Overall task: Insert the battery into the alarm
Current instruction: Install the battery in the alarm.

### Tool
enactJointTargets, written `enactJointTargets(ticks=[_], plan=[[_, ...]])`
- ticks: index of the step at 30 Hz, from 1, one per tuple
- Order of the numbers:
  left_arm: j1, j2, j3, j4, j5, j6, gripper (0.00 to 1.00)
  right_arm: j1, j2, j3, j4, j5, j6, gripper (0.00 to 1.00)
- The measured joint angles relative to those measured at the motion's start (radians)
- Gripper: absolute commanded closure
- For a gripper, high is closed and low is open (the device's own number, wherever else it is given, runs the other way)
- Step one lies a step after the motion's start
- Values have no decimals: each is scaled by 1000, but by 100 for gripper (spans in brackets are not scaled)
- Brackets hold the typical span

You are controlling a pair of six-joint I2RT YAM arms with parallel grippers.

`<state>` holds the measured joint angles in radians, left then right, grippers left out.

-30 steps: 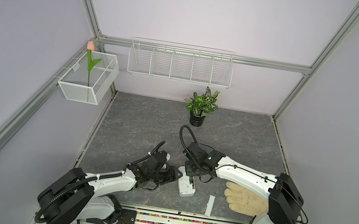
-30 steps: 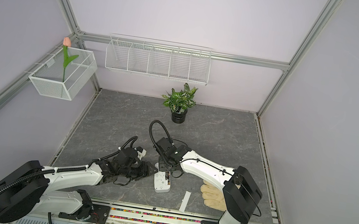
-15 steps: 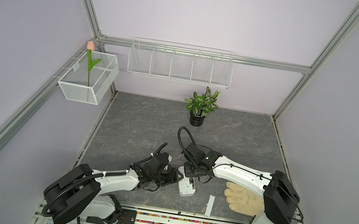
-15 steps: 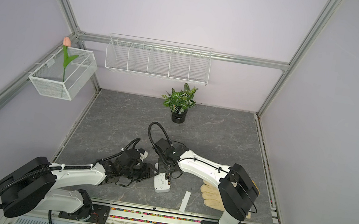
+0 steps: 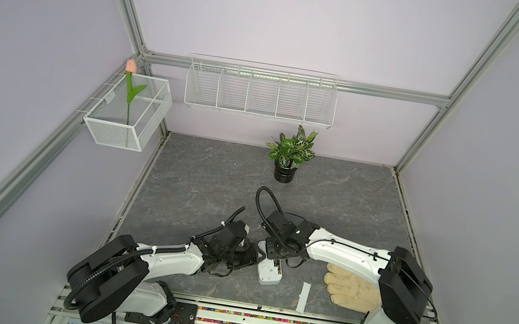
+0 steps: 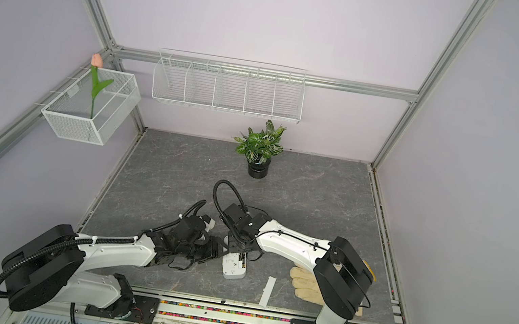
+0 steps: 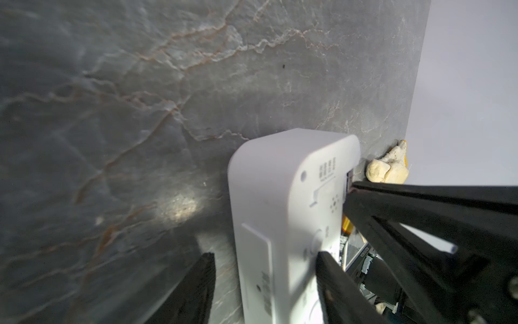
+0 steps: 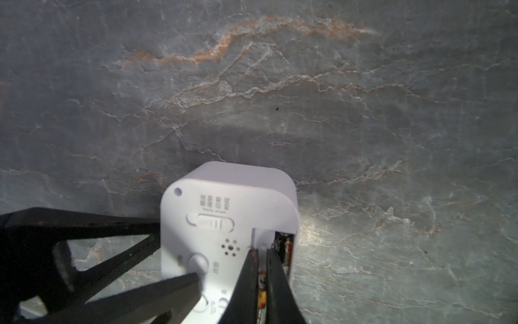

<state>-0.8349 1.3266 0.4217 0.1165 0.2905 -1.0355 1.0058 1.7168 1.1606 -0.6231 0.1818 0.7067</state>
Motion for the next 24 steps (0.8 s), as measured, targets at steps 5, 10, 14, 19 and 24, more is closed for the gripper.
enactJointTargets(ticks=[5,10,14,19,24], plan=[[-11,4,10,-12,-10,-1,41,12,-18,-31,27,19,14,89],[-19,10,14,-13,-13,-3,41,28,-60,-93,78,40,44,89],[-23,13,17,-12,-14,-4,41,45,-97,-146,125,56,75,89],[-25,23,23,-10,-14,-12,41,66,-119,-185,172,87,112,89],[-29,26,26,-10,-22,-19,41,91,-157,-257,255,130,148,89]])
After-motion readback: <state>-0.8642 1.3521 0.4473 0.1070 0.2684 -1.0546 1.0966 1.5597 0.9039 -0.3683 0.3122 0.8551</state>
